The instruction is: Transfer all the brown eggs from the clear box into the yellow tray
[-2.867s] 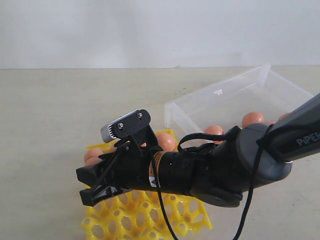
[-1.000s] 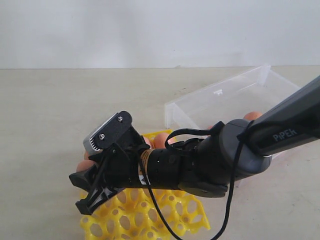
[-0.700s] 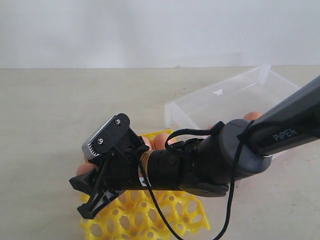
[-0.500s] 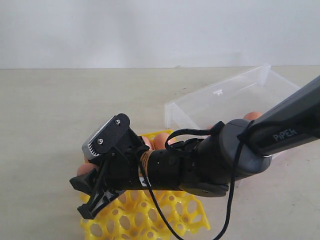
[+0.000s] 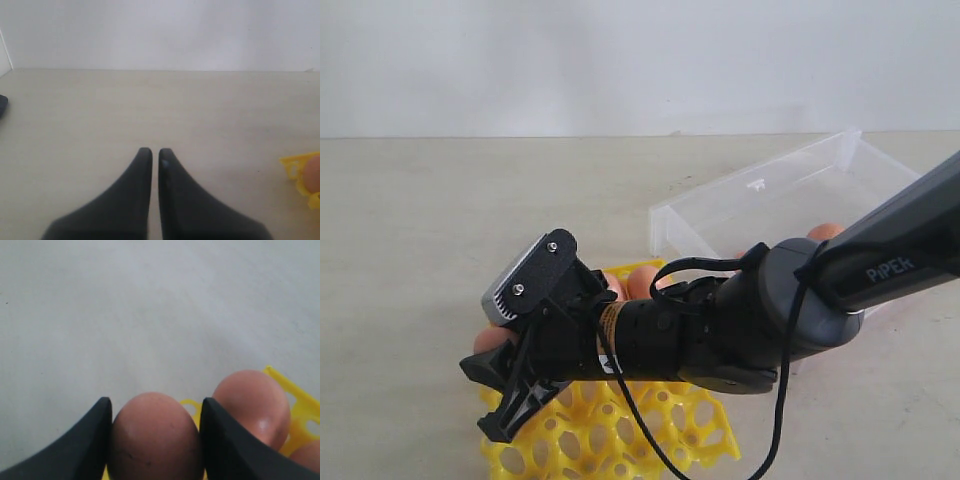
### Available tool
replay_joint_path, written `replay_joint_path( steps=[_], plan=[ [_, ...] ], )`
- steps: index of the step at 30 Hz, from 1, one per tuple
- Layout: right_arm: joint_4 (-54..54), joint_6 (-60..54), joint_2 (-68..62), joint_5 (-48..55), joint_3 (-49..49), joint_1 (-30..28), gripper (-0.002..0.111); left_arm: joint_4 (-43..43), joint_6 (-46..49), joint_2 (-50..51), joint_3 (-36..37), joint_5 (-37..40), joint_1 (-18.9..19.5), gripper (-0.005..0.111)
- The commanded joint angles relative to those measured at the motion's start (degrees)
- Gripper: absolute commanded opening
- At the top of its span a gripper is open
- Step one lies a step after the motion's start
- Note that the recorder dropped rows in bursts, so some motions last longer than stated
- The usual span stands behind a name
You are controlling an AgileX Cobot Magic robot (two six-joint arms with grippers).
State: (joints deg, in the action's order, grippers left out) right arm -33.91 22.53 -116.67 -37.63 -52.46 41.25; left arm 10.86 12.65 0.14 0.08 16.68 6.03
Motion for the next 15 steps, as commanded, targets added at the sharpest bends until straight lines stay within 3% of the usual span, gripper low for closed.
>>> replay_joint_path(
  steps=[1,15],
  plan=[
    [-1.18,-0.56,0.05,-0.53,-0.27,0.06,0.029,0.29,0.41,-0.14,-0.08,-0.40,0.18,0.004],
    [-3.07,-0.57,0.15,-0.64,-0.27,0.06,0.028,0.29,0.41,-0.14,-0.08,-0.40,0.18,0.004]
  ],
)
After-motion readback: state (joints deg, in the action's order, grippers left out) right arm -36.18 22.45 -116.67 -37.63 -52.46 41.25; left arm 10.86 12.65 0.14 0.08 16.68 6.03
